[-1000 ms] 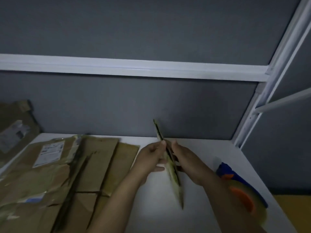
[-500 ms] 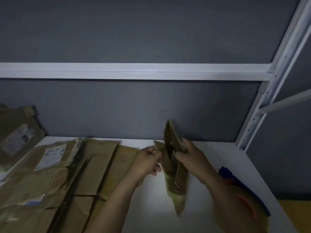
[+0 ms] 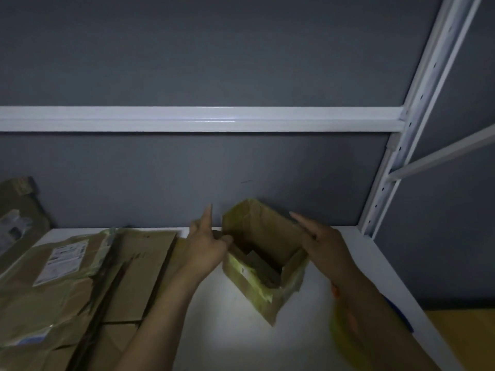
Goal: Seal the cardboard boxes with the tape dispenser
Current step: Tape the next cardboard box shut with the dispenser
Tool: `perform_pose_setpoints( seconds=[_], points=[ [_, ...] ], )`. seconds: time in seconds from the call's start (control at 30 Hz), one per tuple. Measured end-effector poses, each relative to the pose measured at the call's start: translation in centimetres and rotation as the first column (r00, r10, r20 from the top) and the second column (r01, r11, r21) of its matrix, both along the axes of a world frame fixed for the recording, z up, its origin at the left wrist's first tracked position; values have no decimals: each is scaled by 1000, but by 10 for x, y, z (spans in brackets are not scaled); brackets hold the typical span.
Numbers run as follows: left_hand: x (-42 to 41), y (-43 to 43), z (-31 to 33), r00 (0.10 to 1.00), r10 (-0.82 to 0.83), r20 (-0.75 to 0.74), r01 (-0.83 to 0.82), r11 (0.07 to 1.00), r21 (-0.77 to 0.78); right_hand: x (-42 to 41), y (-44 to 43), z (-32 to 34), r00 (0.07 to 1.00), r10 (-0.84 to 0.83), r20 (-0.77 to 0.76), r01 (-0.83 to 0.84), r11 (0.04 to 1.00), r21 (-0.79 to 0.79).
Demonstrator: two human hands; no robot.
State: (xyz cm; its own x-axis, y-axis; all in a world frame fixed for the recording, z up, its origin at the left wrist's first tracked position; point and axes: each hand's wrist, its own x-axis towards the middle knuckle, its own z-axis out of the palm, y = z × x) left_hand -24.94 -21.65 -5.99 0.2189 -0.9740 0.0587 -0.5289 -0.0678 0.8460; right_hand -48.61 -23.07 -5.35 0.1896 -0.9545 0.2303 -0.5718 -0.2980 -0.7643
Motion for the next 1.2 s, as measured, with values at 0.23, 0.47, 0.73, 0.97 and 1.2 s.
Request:
perform_pose_setpoints(
  seconds=[0.23,0.47,0.73,0.97,1.2],
  points=[
    [9,-7,0,954,-299,-35,294,949,-110,-16,-7,-11,985,171,-34,-170,985,29],
    [35,-22,2,817,-564,117,565,824,29,-25,-8,-9,973,127,-194,-95,982,166],
    [43,-44,9,680,-666,306,625,745,232,-7,-7,-16,949,-49,-313,58,998,19],
    [19,-47,9,795,-348,497,386,922,29,-4,-16,-38,985,-48,-166,31,994,-108],
    [2,-45,-41,981,-193,-29,195,979,56,-11,2,-32,950,248,192,-275,952,133]
  ],
)
